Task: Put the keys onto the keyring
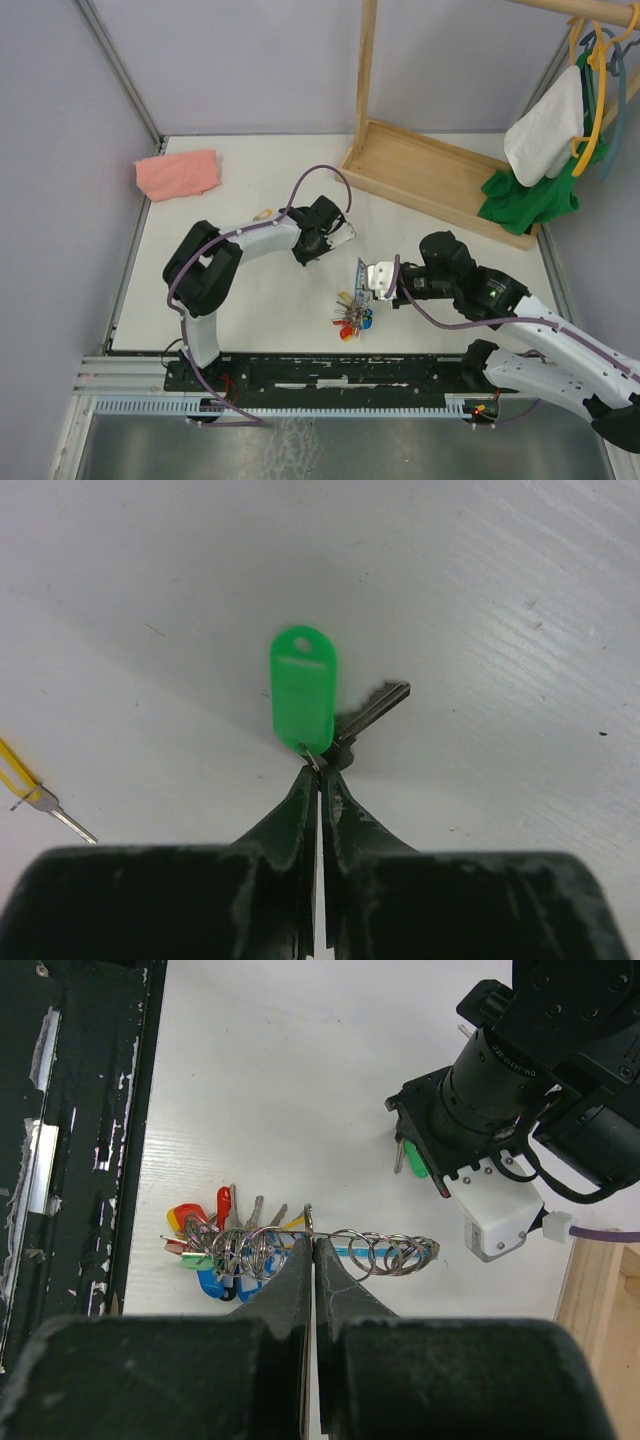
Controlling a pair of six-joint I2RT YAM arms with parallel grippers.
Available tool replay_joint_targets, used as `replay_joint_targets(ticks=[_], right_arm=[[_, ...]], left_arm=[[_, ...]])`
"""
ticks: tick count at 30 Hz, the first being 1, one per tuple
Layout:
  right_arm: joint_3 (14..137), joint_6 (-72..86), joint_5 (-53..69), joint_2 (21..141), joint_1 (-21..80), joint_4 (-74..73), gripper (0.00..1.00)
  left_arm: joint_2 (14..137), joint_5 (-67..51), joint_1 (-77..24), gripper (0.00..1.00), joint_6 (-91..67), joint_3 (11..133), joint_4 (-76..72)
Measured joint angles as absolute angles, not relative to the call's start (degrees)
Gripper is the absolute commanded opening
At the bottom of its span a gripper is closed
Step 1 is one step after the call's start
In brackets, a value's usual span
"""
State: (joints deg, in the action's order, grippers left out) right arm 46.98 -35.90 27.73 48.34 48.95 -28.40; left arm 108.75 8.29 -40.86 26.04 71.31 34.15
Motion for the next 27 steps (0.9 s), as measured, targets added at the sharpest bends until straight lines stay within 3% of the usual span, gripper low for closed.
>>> replay_joint_targets(ticks=[15, 27], right_arm=[[46.98, -35.9, 27.75, 47.94, 49.25, -28.34, 0.01], [44.86, -33.91, 26.55, 47.29, 49.41, -24.75, 0.01]], left_arm=[[97.82, 4.38, -40.73, 0.03, 18.92, 60.77, 24.38], [76.09, 0.95, -40.73, 0.03, 11.14, 40.16, -5.15]])
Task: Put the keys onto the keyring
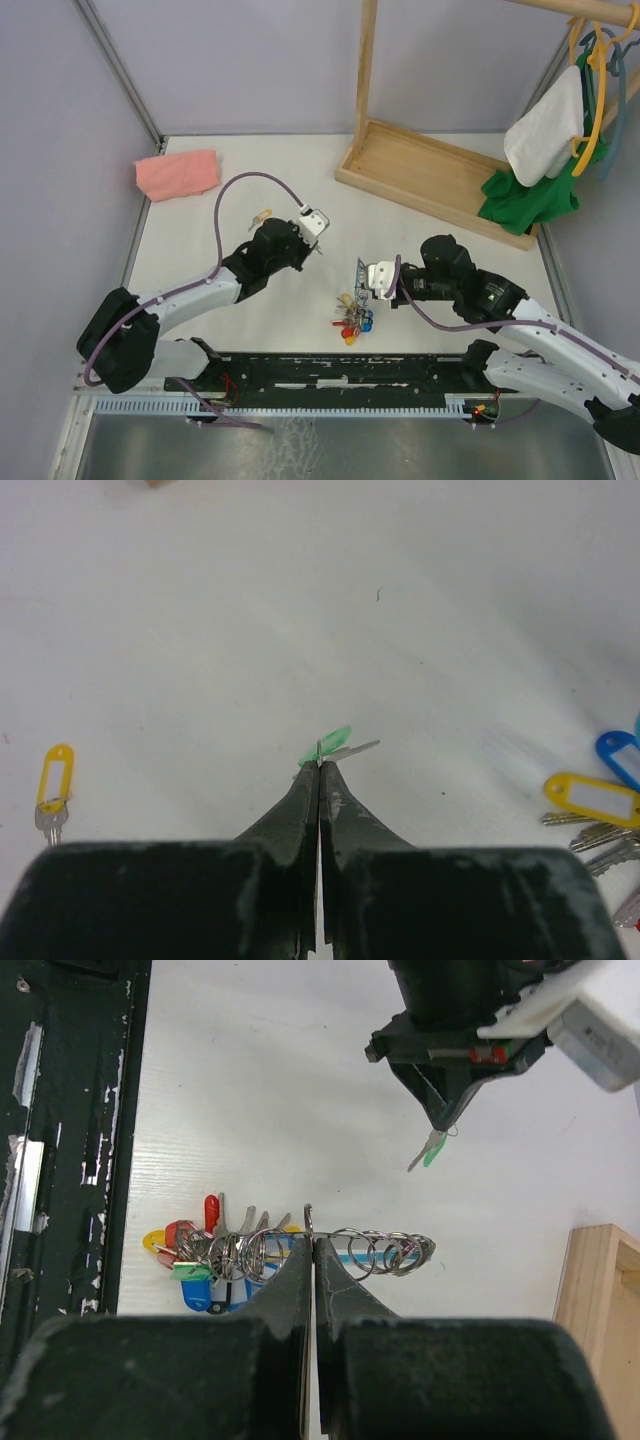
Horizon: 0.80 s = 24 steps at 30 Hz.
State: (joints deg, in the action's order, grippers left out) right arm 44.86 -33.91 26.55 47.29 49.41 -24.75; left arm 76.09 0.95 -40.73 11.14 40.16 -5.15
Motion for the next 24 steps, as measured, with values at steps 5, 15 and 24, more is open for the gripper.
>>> replay_joint_targets(ticks=[5, 15, 24], right_arm=[[43.35, -33.26, 25.08, 46.98, 49.41, -22.72, 0.01], [43.2, -40.42, 22.72, 51.99, 49.41, -17.37, 0.01], [43.42, -53.89, 21.04, 58.22, 49.52, -16.69, 0.01]], left_arm=[[69.93, -2.17, -40.73, 0.03, 10.94, 31.27, -18.94], [62.89, -9.76, -40.73, 0.03, 17.02, 18.65, -39.09], [62.06, -17.65, -40.69, 0.03, 28.42, 15.86, -47.18]])
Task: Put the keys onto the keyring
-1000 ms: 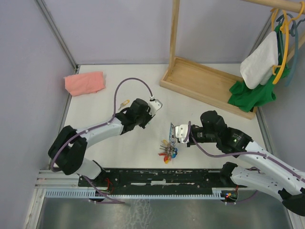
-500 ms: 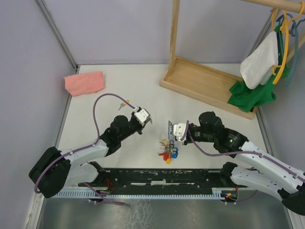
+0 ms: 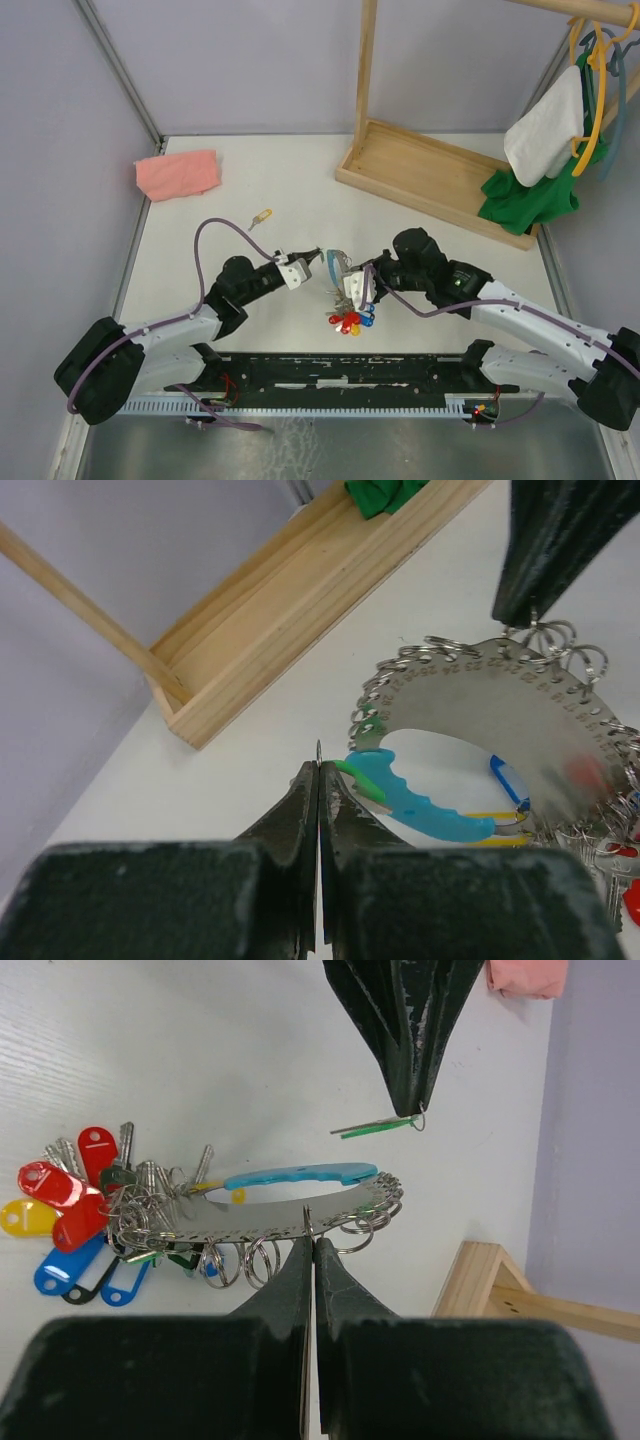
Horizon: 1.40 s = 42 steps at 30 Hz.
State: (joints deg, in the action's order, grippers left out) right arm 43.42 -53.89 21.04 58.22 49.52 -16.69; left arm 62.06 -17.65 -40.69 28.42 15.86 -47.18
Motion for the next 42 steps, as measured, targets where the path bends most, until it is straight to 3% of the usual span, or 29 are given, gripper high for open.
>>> replay_joint_targets(ticks=[13, 42], right_arm=[[44.03, -62.33, 16.8, 60.12, 51.35, -14.11, 0.01], [41.39, -61.32, 15.81, 60.77, 52.14, -9.65, 0.01]], left_arm=[[59.27, -25.67, -42.94, 0.03, 34.44, 12.93, -48.21], [63.07, -23.59, -47.77, 0.03, 37.12, 12.84, -51.59]])
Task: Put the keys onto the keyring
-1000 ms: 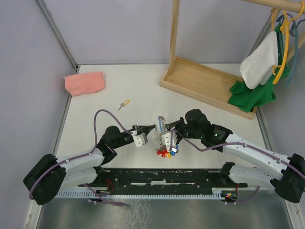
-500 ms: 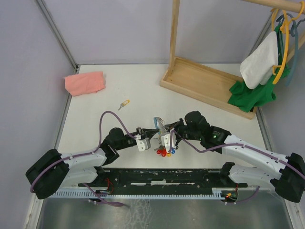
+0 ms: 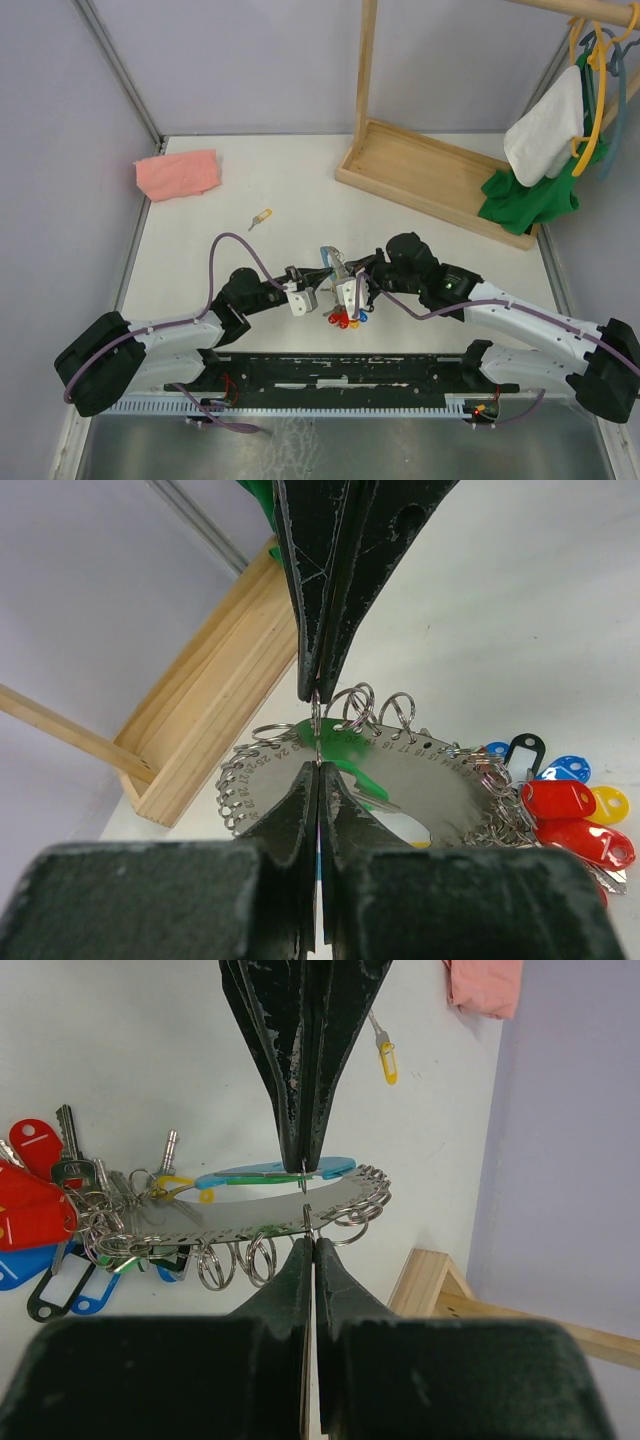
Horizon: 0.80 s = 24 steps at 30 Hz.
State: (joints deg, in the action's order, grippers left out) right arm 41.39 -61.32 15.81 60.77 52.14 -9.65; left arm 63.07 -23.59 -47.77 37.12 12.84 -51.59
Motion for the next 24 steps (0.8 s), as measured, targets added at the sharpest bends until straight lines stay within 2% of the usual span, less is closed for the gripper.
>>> replay_joint_targets(ticks=[24], right_arm=[[41.39, -60.27, 15.81, 61.47, 52.4, -9.13, 0.01]], left_arm=[[63.13, -23.66, -48.14, 0.03, 37.15, 12.84, -51.62]])
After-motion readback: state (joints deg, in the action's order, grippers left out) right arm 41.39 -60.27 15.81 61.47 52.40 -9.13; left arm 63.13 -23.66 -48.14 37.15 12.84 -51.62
